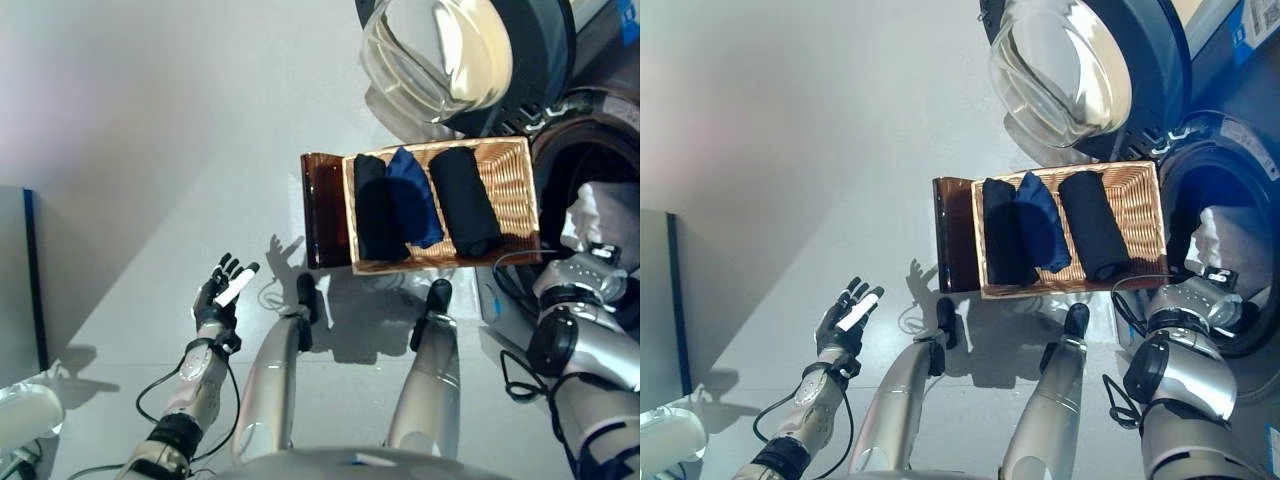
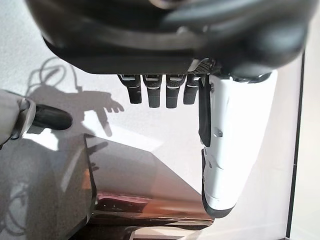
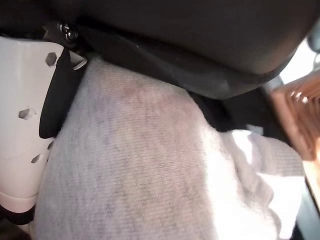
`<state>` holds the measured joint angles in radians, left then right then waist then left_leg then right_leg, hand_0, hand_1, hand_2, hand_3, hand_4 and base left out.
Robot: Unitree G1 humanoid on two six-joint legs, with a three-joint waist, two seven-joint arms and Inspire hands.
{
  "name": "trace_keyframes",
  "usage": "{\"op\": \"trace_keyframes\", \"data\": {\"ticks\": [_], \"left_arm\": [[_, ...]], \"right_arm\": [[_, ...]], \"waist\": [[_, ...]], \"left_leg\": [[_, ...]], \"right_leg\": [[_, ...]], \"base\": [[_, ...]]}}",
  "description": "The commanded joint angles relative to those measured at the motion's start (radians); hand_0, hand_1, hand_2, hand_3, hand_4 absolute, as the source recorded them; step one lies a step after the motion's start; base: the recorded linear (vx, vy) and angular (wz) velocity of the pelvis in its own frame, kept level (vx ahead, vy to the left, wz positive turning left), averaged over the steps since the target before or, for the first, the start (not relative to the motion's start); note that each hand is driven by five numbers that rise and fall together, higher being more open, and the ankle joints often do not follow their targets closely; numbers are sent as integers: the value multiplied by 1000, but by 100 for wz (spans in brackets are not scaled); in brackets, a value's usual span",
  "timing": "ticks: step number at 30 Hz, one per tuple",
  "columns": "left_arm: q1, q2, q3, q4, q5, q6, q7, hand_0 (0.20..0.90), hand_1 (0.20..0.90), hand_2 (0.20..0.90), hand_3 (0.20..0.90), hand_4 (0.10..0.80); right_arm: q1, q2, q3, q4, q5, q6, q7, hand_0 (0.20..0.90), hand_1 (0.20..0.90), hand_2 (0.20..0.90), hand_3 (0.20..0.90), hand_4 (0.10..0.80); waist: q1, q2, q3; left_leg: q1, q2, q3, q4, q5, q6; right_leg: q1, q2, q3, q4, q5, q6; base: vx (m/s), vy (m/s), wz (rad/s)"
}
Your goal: Pick up the clothes and place them into the washing machine
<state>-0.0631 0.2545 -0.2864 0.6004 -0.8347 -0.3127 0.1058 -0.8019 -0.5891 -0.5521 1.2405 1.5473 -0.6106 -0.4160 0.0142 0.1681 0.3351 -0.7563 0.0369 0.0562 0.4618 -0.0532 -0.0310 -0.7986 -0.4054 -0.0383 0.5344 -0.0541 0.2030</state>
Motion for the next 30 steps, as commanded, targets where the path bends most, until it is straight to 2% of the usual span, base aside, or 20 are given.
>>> {"op": "trace_keyframes", "data": {"ticks": [1,7,14,19,20,21,26,30], "left_arm": [[42,56,3,-19,15,-53,-7,900,900,900,900,800],[64,70,-8,-31,13,-50,-16,900,900,900,900,800],[61,79,-8,-14,8,-47,-21,900,900,900,900,800],[58,73,-9,3,5,-49,-10,900,900,900,900,800],[55,71,-8,12,6,-48,-7,900,900,900,900,800],[52,69,-8,16,5,-48,-7,900,900,900,900,800],[48,65,-5,19,3,-49,-8,900,900,900,900,800],[50,66,-5,13,-3,-44,-7,900,900,900,900,800]], "right_arm": [[-5,-158,14,6,-61,-112,-27,200,200,200,200,300],[-36,-195,24,-34,-87,-127,-48,200,200,200,200,300],[-54,-256,17,-47,-80,-157,-56,200,200,200,200,300],[-59,-243,29,-41,-69,-166,-52,200,200,200,200,300],[-56,-231,32,-22,-67,-156,-53,722,722,722,722,673],[-58,-222,35,-6,-61,-146,-51,900,900,900,900,800],[-63,-187,57,19,-53,-109,-36,900,900,900,900,800],[-65,-148,52,13,-26,-117,-27,900,900,900,900,800]], "waist": [[-20,1,-50],[-18,23,-59],[-22,25,-70],[-21,24,-74],[-21,23,-74],[-20,22,-74],[-19,22,-69],[-17,24,-66]], "left_leg": [[87,65,-70,53,-128,-109],[78,63,-58,71,-140,-106],[77,63,-56,76,-145,-108],[76,63,-52,79,-146,-107],[77,63,-50,79,-146,-106],[79,63,-49,78,-148,-106],[79,62,-47,77,-146,-105],[81,59,-45,74,-142,-105]], "right_leg": [[0,-15,55,-19,91,5],[-16,-19,67,-13,93,9],[-6,-21,63,-19,95,15],[-5,-21,61,-19,97,14],[-5,-19,60,-19,97,13],[-4,-19,61,-19,96,13],[1,-20,64,-25,98,13],[4,-19,62,-27,101,12]], "base": [[0,0,0],[8,33,-5],[1,0,0],[9,4,3],[0,0,0],[0,0,0],[0,0,0],[0,0,0]]}}
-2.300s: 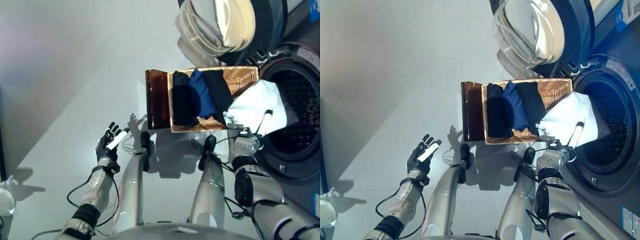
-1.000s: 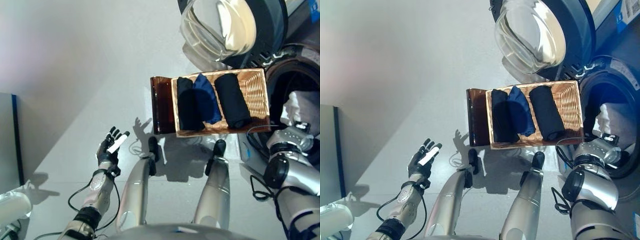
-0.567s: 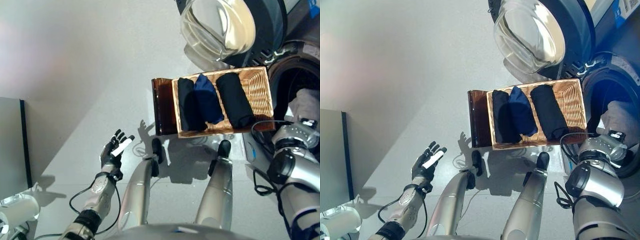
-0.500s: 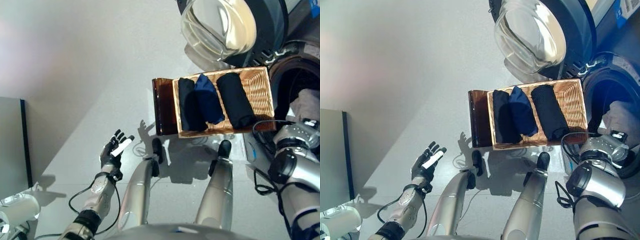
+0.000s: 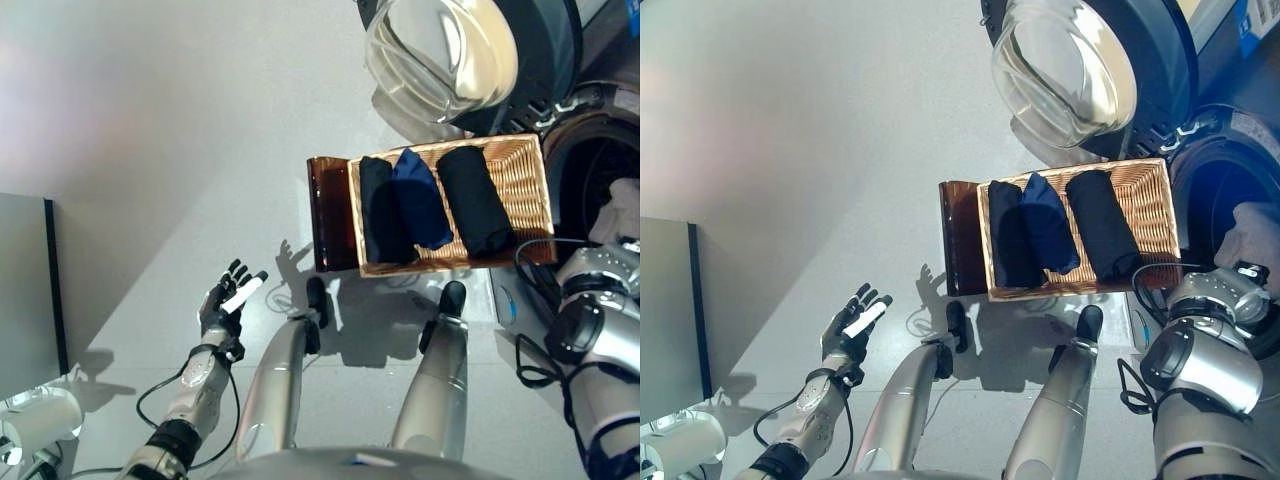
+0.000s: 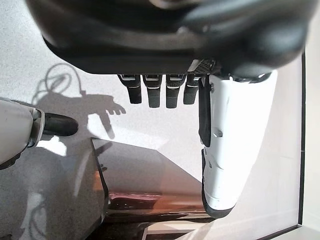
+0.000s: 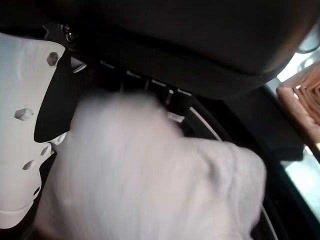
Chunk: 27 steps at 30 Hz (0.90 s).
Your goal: Pick up the clothes and place them into the washing machine
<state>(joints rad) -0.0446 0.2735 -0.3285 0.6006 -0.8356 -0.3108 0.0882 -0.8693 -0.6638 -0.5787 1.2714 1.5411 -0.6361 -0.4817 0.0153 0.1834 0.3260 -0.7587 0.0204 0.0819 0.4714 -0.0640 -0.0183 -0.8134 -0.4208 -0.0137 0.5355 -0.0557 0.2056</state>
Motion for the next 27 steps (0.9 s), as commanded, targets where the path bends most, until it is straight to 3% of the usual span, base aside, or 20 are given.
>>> {"op": "trace_keyframes", "data": {"ticks": [1,9,15,17,23,24,25,27], "left_arm": [[31,45,36,22,-1,-43,11,900,900,900,900,800],[25,40,36,19,-6,-48,7,900,900,900,900,800],[34,51,55,15,10,-55,-4,900,900,900,900,800],[38,66,72,13,25,-64,-20,900,900,900,900,800],[40,78,103,15,37,-75,-25,900,900,900,900,800],[40,78,107,13,37,-78,-24,900,900,900,900,800],[34,79,120,11,46,-82,-20,900,900,900,900,800],[33,76,126,12,54,-84,-17,900,900,900,900,800]], "right_arm": [[2,-56,80,-23,-8,-96,46,900,900,900,900,800],[7,23,114,-40,-25,-65,69,900,900,900,900,800],[49,32,211,-61,-195,42,68,900,900,900,900,800],[102,19,313,-42,-353,137,94,900,900,900,900,800],[132,39,443,-69,-549,205,95,900,900,900,900,800],[142,43,477,-82,-602,214,97,900,900,900,900,800],[163,49,576,-129,-766,252,93,900,900,900,900,800],[172,50,613,-164,-841,260,69,900,900,900,900,800]], "waist": [[-17,7,-56],[-13,-2,-48],[-16,-19,-37],[-12,-42,-30],[-12,-68,-26],[-11,-73,-24],[-14,-85,-20],[-18,-89,-18]], "left_leg": [[85,74,-69,62,-131,-116],[89,68,-64,65,-130,-111],[106,72,-68,62,-123,-114],[123,76,-75,47,-110,-119],[145,79,-79,21,-95,-123],[144,79,-80,22,-93,-123],[137,79,-82,27,-88,-122],[133,80,-82,30,-86,-122]], "right_leg": [[20,-3,38,-30,104,9],[35,-8,35,-43,115,10],[65,-8,23,-53,120,8],[95,-3,13,-74,130,5],[120,5,5,-102,144,2],[119,5,6,-102,148,2],[115,6,7,-100,154,-1],[112,7,7,-99,155,-3]], "base": [[0,0,0],[0,0,0],[-6,-14,1],[-14,-61,7],[-7,-15,3],[-67,-23,-4],[-77,-20,-7],[-55,-12,-5]]}}
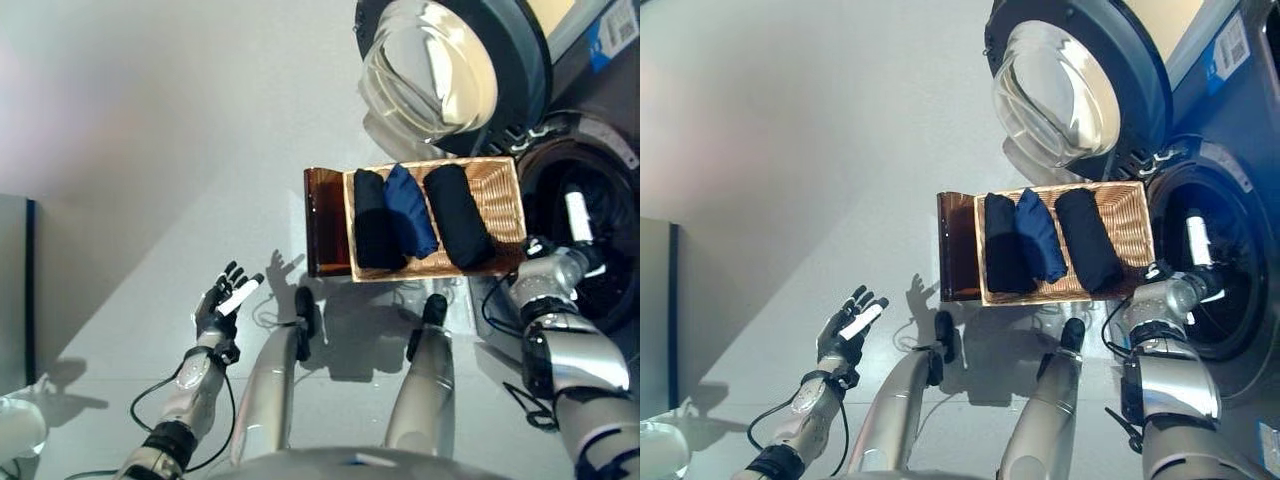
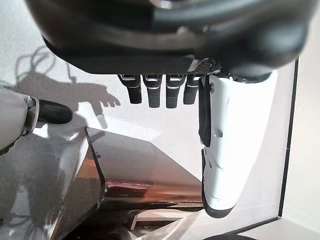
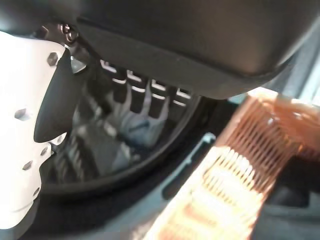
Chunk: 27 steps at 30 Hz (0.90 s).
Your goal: Pick up the clothes and place them into the washing machine
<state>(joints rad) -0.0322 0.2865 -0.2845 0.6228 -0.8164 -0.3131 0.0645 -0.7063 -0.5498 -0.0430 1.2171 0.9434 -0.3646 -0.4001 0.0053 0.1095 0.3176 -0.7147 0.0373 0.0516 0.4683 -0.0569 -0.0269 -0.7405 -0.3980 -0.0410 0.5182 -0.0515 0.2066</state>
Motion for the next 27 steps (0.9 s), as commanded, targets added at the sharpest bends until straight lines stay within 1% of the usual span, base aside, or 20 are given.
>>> {"op": "trace_keyframes", "data": {"ticks": [1,3,4,5,6,8,10,13,14,15,17,19,23,27], "left_arm": [[21,60,91,-12,42,-85,11,900,900,900,900,800],[31,58,108,-25,63,-91,7,900,900,900,900,800],[35,56,114,-30,71,-96,7,900,900,900,900,800],[36,56,114,-30,71,-96,7,900,900,900,900,800],[34,53,125,-23,78,-106,7,900,900,900,900,800],[28,55,128,-21,87,-106,12,900,900,900,900,800],[22,56,127,-24,99,-106,15,900,900,900,900,800],[19,62,128,-49,105,-110,13,900,900,900,900,800],[16,62,128,-46,110,-109,12,900,900,900,900,800],[16,62,128,-46,110,-109,12,900,900,900,900,800],[14,72,133,-58,117,-111,14,900,900,900,900,800],[16,74,133,-58,122,-111,16,900,900,900,900,800],[17,77,134,-53,119,-111,18,900,900,900,900,800],[5,74,135,-43,125,-114,26,900,900,900,900,800]], "right_arm": [[24,-68,158,-153,-385,17,-6,900,900,900,900,800],[63,-75,230,-227,-587,49,-60,900,900,900,900,800],[74,-74,244,-238,-637,55,-54,900,900,900,900,800],[74,-74,244,-238,-637,56,-54,900,900,900,900,800],[78,-60,264,-222,-709,77,-60,900,900,900,900,800],[66,-42,283,-179,-762,106,-64,900,900,900,900,800],[50,-24,322,-122,-855,143,-76,900,900,900,900,800],[24,-15,381,-54,-996,196,-94,900,900,900,900,800],[12,-12,385,-33,-1022,206,-102,900,900,900,900,800],[12,-12,385,-33,-1022,206,-102,900,900,900,900,800],[-24,-12,373,36,-1035,234,-114,900,900,900,900,800],[-47,-13,354,76,-1020,237,-132,900,900,900,900,800],[-66,-21,359,73,-1013,234,-135,900,900,900,900,800],[-87,-48,372,53,-1023,235,-147,900,900,900,900,800]], "waist": [[-9,-21,-6],[-13,-25,-2],[-13,-25,0],[-13,-25,-1],[-11,-25,1],[-8,-26,2],[-3,-26,2],[5,-19,2],[7,-17,2],[7,-17,2],[16,-9,0],[22,-5,-3],[21,-7,-4],[14,-13,-5]], "left_leg": [[85,63,-50,34,-88,-113],[76,66,-52,36,-84,-113],[73,67,-53,36,-83,-113],[73,67,-54,36,-83,-113],[69,67,-56,39,-81,-112],[64,66,-57,48,-83,-111],[62,65,-57,53,-84,-109],[58,63,-58,59,-86,-108],[56,62,-58,61,-86,-108],[56,62,-58,61,-86,-108],[48,60,-58,64,-86,-107],[48,59,-57,64,-86,-105],[51,61,-54,61,-85,-104],[52,64,-53,59,-87,-105]], "right_leg": [[36,-14,35,-84,156,-6],[32,-12,35,-87,160,-7],[31,-12,34,-87,161,-7],[31,-12,34,-87,161,-7],[29,-13,32,-87,163,-7],[28,-14,32,-84,162,-9],[27,-14,32,-80,161,-10],[23,-15,33,-76,160,-10],[23,-15,32,-76,160,-9],[23,-15,32,-76,160,-9],[16,-17,33,-72,160,-9],[12,-15,35,-69,160,-10],[9,-12,37,-69,160,-11],[6,-11,37,-67,159,-9]], "base": [[-46,-6,0],[-56,0,0],[0,0,0],[-34,-11,-2],[-33,-18,-1],[-37,-13,1],[0,0,0],[0,0,0],[0,0,0],[0,0,0],[0,0,0],[0,0,0],[0,0,0],[0,0,0]]}}
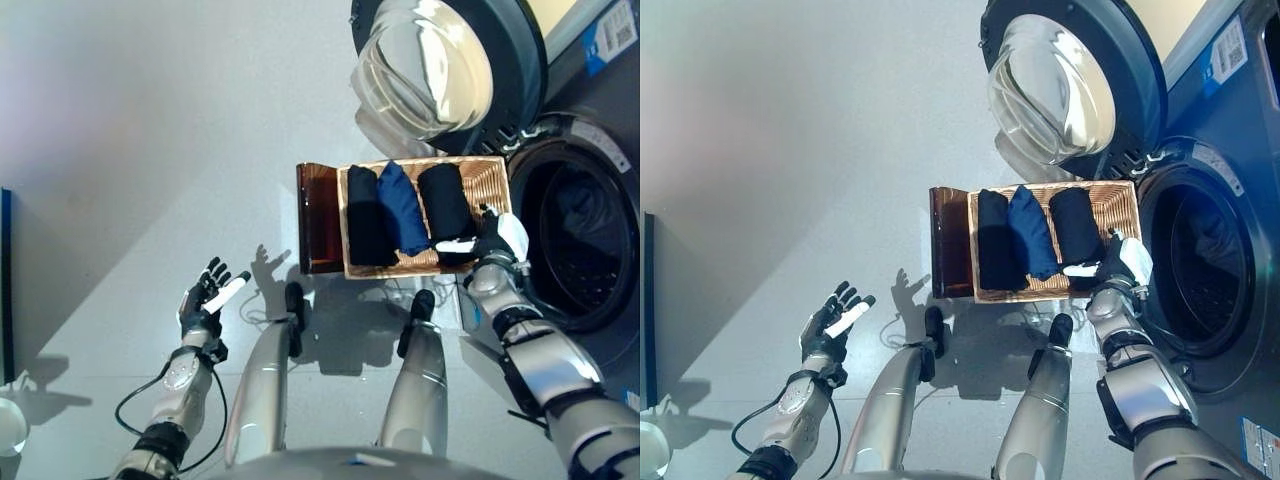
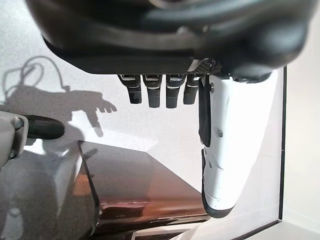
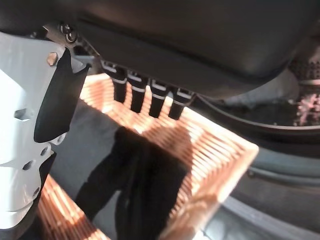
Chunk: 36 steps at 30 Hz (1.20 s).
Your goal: Pick up the clothes and place them into the washing machine
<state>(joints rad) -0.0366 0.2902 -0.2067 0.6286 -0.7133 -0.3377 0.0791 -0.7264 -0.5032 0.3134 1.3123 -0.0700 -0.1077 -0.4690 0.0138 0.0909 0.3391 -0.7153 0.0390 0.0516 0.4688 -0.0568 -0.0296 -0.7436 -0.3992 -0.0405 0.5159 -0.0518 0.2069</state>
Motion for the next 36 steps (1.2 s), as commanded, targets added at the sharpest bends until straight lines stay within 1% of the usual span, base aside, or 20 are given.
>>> {"op": "trace_keyframes", "data": {"ticks": [1,9,12,19,27,34,35,36], "left_arm": [[11,71,59,-52,22,-89,11,900,900,900,900,800],[35,88,55,-104,18,-90,6,900,900,900,900,800],[52,100,69,-127,14,-90,5,900,900,900,900,800],[59,101,67,-136,9,-91,5,900,900,900,900,800],[85,113,67,-195,9,-98,8,900,900,900,900,800],[86,115,72,-189,10,-99,13,900,900,900,900,800],[85,116,73,-189,11,-100,14,900,900,900,900,800],[85,117,72,-197,12,-101,14,900,900,900,900,800]], "right_arm": [[-75,-100,18,-47,-10,-21,-80,900,900,900,900,800],[-122,-118,37,-34,-13,-13,-80,900,900,900,900,800],[-144,-123,51,-24,-22,-6,-78,900,900,900,900,800],[-154,-99,54,13,-14,-2,-76,900,900,900,900,800],[-174,-80,66,48,-18,5,-74,900,900,900,900,800],[-170,-64,65,41,-14,2,-72,900,900,900,900,800],[-166,-61,64,41,-13,1,-71,746,746,746,746,690],[-162,-59,62,43,-12,2,-70,387,387,387,387,433]], "waist": [[6,6,-27],[15,9,-19],[24,15,-15],[36,25,-8],[59,42,-5],[62,39,-11],[62,38,-11],[62,37,-12]], "left_leg": [[52,62,-53,58,-87,-103],[27,58,-56,85,-92,-99],[12,57,-57,89,-92,-97],[-14,53,-63,101,-89,-93],[-64,41,-68,123,-88,-86],[-80,40,-76,145,-95,-83],[-82,41,-77,150,-97,-82],[-85,42,-78,154,-99,-82]], "right_leg": [[8,-9,38,-64,159,-10],[-10,-10,40,-41,148,-13],[-28,-8,40,-32,144,-14],[-49,-8,42,-11,134,-19],[-94,-13,43,20,126,-21],[-113,-11,50,54,114,-24],[-116,-10,51,60,112,-25],[-120,-10,50,67,110,-25]], "base": [[0,0,0],[0,0,0],[0,0,0],[1,2,2],[-8,-1,5],[1,1,2],[3,-9,6],[4,-11,6]]}}
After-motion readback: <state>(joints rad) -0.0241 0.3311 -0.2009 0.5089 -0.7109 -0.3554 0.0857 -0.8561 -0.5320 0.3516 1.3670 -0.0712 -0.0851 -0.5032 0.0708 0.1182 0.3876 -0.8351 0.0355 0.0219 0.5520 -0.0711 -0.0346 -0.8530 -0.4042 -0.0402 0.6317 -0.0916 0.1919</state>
